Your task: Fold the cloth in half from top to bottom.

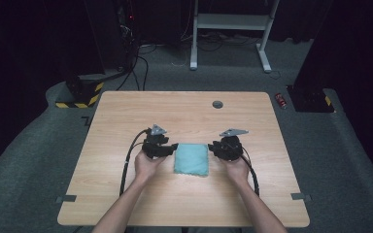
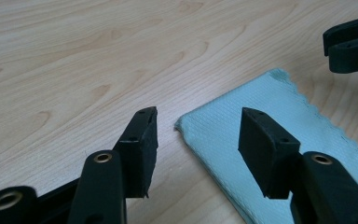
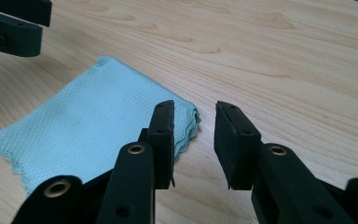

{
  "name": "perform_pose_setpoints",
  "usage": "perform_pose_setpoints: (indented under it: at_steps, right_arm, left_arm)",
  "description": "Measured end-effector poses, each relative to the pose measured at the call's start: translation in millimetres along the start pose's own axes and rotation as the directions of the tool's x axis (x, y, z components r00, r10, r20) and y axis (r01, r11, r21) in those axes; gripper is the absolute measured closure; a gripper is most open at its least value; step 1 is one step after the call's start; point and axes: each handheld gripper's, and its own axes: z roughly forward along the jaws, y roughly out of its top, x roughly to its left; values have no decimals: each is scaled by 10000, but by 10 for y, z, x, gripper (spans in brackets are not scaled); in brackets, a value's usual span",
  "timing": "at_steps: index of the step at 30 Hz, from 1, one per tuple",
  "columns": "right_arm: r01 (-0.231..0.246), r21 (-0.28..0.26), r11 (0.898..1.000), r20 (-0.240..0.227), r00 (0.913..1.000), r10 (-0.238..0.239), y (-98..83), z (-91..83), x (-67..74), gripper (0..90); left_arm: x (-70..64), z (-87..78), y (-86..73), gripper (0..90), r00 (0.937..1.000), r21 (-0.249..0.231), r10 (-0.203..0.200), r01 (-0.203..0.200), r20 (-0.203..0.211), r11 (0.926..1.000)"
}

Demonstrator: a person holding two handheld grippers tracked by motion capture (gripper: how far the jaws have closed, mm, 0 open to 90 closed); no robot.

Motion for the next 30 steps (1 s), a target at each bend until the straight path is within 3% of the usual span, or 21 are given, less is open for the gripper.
perform_pose_setpoints:
  at_steps: [30]
  right_arm:
    - [-46, -864, 9963, -270, 9996, 23, -96, -383, 14, 644]
  left_arm:
    - [163, -442, -227, 442, 9976, -688, -689, 688, 8, 9953]
